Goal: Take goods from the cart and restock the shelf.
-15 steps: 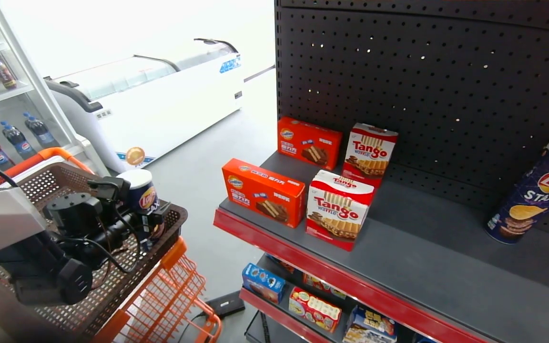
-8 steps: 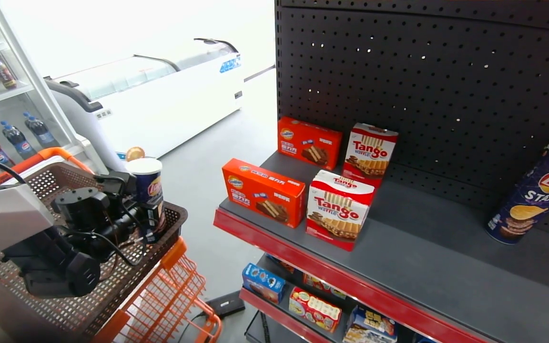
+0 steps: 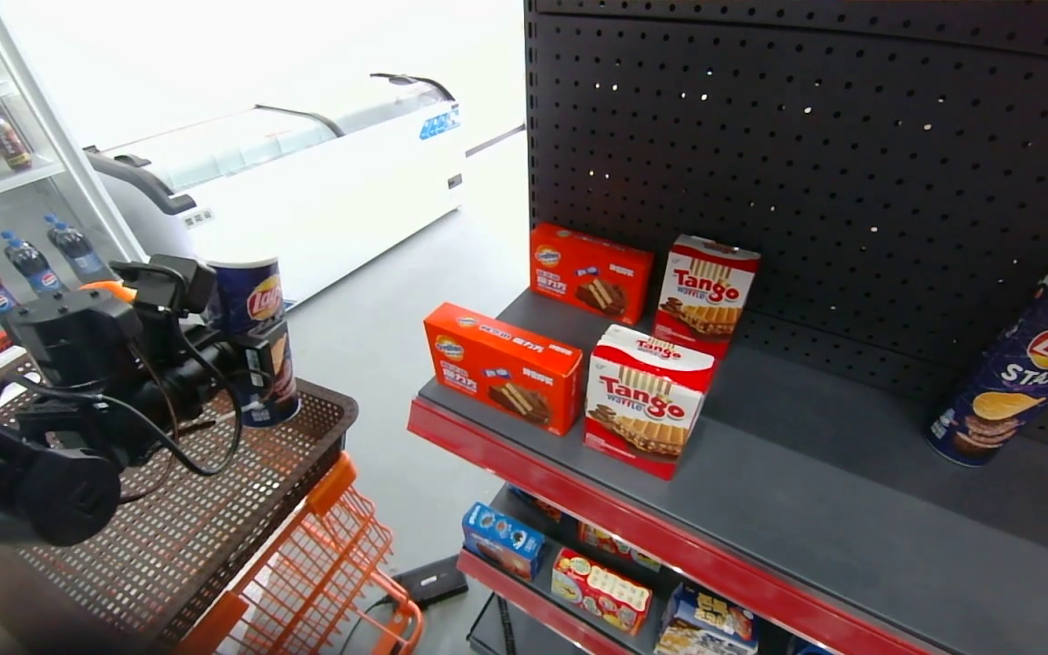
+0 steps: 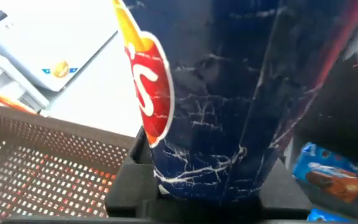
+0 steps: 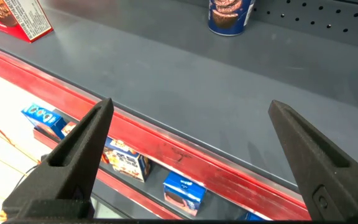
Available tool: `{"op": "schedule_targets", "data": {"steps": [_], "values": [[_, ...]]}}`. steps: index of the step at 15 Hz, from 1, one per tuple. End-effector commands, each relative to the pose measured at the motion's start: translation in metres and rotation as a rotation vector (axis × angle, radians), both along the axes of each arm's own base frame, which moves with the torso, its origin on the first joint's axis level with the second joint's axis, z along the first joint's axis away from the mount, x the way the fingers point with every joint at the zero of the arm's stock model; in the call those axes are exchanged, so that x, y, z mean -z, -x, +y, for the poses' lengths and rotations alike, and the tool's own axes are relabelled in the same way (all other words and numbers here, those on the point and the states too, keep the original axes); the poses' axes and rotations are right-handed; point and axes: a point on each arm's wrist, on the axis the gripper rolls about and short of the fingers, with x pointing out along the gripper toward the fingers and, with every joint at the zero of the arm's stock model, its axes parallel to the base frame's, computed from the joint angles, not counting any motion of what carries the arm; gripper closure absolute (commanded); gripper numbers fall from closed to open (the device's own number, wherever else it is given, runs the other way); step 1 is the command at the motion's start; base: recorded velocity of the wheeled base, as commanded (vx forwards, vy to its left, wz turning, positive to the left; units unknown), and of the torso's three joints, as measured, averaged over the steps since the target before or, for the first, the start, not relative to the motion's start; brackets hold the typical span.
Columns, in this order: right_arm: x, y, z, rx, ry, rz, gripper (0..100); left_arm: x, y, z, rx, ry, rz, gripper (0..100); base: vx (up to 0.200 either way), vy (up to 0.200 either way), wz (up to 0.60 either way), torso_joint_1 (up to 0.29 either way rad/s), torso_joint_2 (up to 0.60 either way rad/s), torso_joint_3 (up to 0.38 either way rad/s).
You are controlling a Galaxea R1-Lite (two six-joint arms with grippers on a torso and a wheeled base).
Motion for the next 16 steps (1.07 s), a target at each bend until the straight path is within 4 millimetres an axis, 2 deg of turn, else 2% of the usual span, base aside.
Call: {"op": "schedule_targets", "data": {"steps": [1, 3, 5, 7, 8, 9, 11, 16], "values": [[0.000, 0.000, 0.000, 0.000, 0.000, 0.002, 0, -0.049, 0.034, -0.019, 0.052, 0.001, -0.088, 100, 0.000, 0.000, 0.00, 0.000, 0.00, 0.000], [0.000, 0.000, 0.000, 0.000, 0.000, 0.001, 0, -0.069, 0.052, -0.039, 0.118, 0.041, -0.135, 100, 0.000, 0.000, 0.00, 0.000, 0.00, 0.000], [0.000, 0.000, 0.000, 0.000, 0.000, 0.001, 0, -0.085, 0.077, -0.050, 0.166, 0.049, -0.178, 100, 0.000, 0.000, 0.00, 0.000, 0.00, 0.000], [0.000, 0.000, 0.000, 0.000, 0.000, 0.002, 0, -0.093, 0.100, -0.064, 0.229, 0.055, -0.172, 100, 0.000, 0.000, 0.00, 0.000, 0.00, 0.000], [0.000, 0.000, 0.000, -0.001, 0.000, 0.001, 0, -0.097, 0.106, -0.066, 0.243, 0.058, -0.170, 100, 0.000, 0.000, 0.00, 0.000, 0.00, 0.000], [0.000, 0.000, 0.000, 0.000, 0.000, 0.001, 0, -0.093, 0.113, -0.068, 0.255, 0.053, -0.124, 100, 0.000, 0.000, 0.00, 0.000, 0.00, 0.000], [0.000, 0.000, 0.000, 0.000, 0.000, 0.002, 0, -0.083, 0.115, -0.082, 0.325, 0.054, -0.089, 100, 0.000, 0.000, 0.00, 0.000, 0.00, 0.000], [0.000, 0.000, 0.000, 0.000, 0.000, 0.001, 0, -0.085, 0.109, -0.115, 0.454, 0.097, -0.070, 100, 0.000, 0.000, 0.00, 0.000, 0.00, 0.000]]}}
